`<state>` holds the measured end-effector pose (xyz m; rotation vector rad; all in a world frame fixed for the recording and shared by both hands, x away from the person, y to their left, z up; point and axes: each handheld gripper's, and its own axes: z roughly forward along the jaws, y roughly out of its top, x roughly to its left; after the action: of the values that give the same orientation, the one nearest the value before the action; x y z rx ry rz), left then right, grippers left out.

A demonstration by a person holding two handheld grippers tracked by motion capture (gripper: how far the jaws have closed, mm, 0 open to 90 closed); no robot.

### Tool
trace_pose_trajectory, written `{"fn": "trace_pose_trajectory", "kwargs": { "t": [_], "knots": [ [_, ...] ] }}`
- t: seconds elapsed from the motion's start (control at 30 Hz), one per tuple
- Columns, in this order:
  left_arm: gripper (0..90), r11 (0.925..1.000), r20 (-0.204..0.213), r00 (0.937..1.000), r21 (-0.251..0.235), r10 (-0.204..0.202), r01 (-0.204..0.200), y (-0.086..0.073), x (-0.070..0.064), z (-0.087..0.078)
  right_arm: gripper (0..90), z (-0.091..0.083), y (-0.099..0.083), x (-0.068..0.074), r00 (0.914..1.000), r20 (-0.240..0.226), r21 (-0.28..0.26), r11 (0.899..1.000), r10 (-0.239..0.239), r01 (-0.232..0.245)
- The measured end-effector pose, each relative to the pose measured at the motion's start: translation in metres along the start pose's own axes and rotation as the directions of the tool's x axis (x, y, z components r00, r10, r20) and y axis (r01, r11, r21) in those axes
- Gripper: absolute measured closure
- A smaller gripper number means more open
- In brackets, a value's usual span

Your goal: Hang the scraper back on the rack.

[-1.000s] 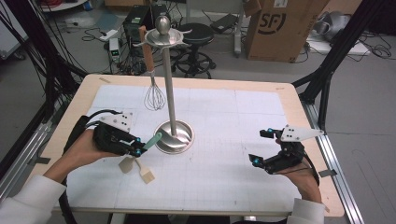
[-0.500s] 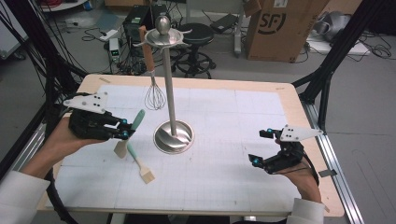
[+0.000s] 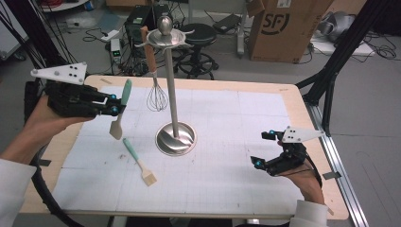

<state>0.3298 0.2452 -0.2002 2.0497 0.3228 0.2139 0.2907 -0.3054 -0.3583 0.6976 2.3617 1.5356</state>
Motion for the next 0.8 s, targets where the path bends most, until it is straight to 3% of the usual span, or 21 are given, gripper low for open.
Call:
{"fn": "trace_pose_trajectory", "kwargs": {
  "t": [0.47,0.8],
  "knots": [
    [79.8,0.9991,-0.007,0.9995,-0.029,0.03,-0.03,0.035,0.023,-0.004,0.3,-0.001,-0.003,-0.002,0.9999,0.003,0.004,1.0,0.012,-0.012],
    [79.9,0.9984,-0.01,0.9997,-0.052,0.023,-0.023,0.04,0.03,-0.001,0.2,-0.004,-0.006,-0.004,0.9997,0.01,0.0,1.0,0.021,-0.021]
  ]
}}
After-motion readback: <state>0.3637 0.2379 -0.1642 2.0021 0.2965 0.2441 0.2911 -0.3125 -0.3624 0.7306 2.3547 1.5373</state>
